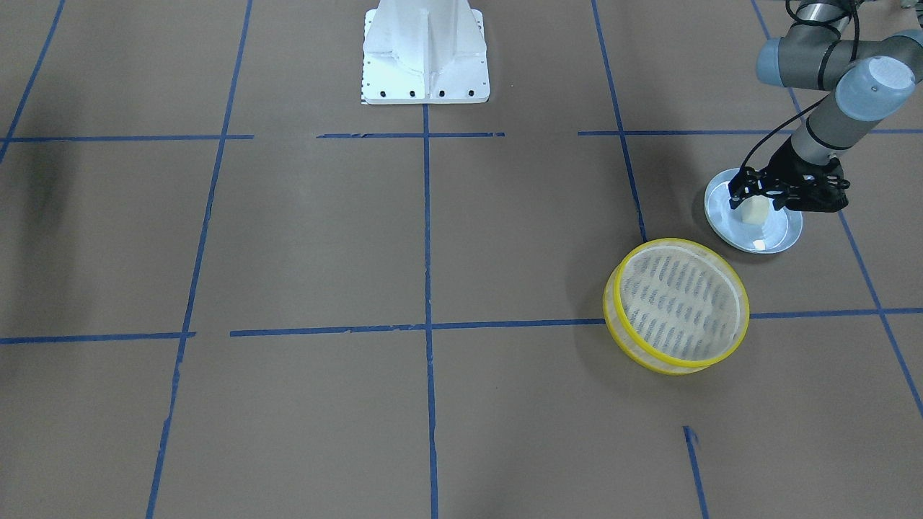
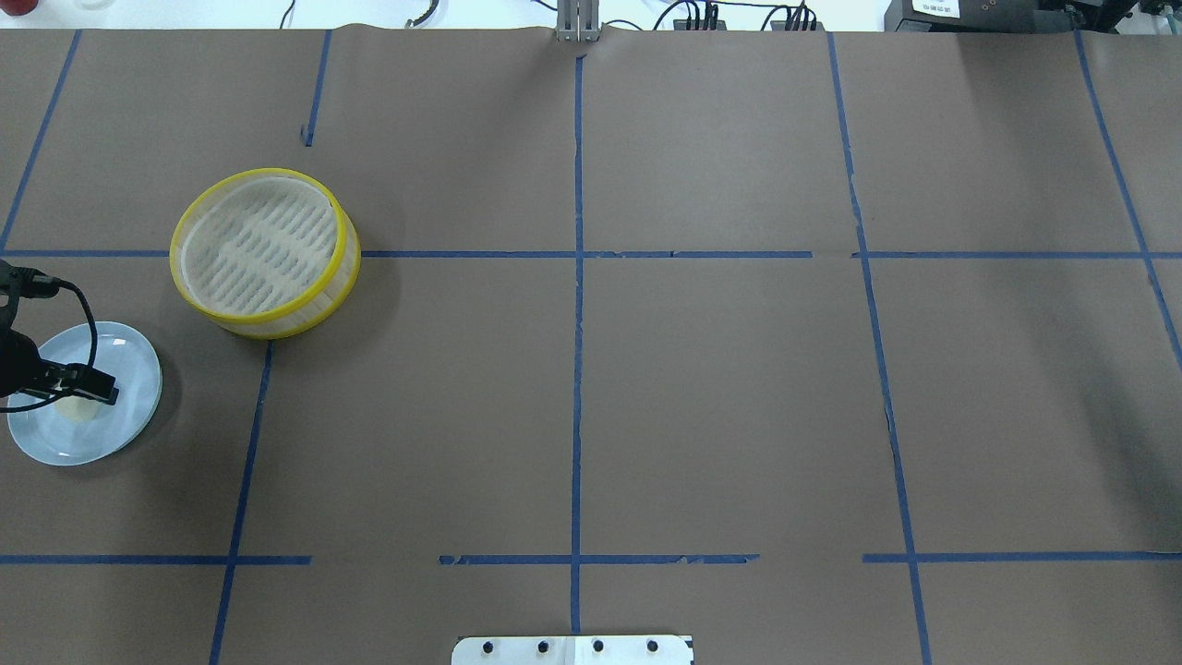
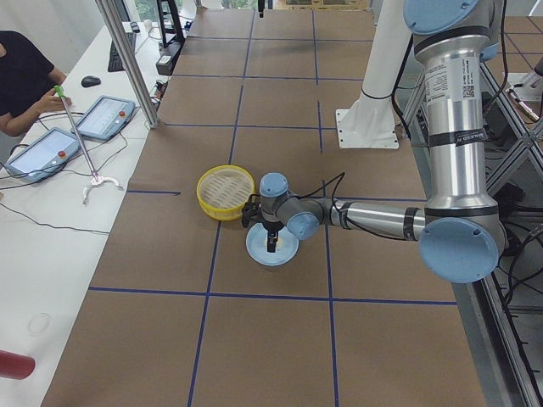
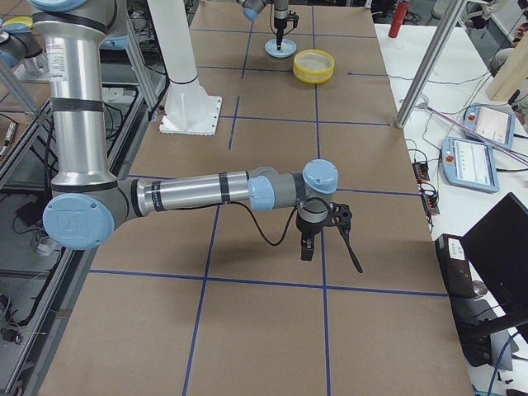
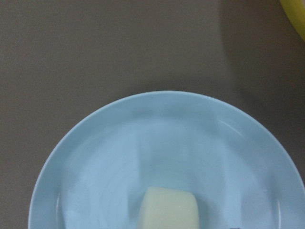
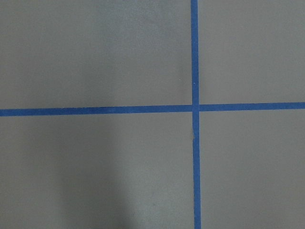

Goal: Place bun in steamer
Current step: 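Lower the left gripper and close it around the white bun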

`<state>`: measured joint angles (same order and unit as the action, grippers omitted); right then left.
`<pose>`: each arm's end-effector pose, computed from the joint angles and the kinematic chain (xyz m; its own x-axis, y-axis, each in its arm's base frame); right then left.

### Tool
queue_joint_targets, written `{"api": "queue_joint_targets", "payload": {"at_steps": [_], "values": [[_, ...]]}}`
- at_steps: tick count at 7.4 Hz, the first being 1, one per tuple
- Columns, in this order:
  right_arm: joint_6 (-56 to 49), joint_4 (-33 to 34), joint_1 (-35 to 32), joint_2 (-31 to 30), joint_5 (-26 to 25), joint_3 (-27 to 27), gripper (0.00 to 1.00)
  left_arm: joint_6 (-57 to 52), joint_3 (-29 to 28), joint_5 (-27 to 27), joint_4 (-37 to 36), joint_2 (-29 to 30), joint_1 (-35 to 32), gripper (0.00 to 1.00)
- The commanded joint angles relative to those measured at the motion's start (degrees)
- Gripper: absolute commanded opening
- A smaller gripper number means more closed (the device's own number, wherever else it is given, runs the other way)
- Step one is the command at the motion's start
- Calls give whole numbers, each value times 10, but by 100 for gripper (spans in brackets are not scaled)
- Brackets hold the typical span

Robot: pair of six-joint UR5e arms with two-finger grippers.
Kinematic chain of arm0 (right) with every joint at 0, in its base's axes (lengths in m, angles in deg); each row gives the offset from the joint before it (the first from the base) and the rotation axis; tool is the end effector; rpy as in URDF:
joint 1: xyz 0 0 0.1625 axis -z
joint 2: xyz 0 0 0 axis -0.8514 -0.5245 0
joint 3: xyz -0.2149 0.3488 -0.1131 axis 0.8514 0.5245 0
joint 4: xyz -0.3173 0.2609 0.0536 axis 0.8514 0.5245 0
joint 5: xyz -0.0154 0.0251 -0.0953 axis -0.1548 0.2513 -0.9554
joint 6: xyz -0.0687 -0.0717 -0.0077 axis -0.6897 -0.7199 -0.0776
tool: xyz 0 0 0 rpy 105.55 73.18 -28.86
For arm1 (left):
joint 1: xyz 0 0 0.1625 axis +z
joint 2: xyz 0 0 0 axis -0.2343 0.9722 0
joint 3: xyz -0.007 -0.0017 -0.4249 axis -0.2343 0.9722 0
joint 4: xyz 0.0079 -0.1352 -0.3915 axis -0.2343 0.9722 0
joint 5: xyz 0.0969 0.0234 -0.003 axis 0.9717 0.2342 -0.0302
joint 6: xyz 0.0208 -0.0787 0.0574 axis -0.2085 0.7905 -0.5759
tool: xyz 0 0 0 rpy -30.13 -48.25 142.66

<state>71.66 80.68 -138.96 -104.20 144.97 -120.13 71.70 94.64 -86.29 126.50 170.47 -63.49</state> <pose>-0.0142 -0.5115 0.5941 0.7609 0.0370 0.6479 -0.0296 0.9993 -0.0222 0.2332 -0.4035 0.6083 0.7115 0.0836 -0.6977 -0.0436 0.9962 0.0749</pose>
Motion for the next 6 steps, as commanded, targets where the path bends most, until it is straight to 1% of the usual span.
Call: {"api": "queue_joint_targets", "payload": {"at_steps": [1,3,6], "values": [[0,0,0,0,0,0,100,-1,3,-1,0,-1,-1,62],[0,0,1,0,0,0,100,0,4,-1,-1,-5,-1,46],[0,0,0,0,0,0,100,0,7,-1,-1,-6,-1,40]]}}
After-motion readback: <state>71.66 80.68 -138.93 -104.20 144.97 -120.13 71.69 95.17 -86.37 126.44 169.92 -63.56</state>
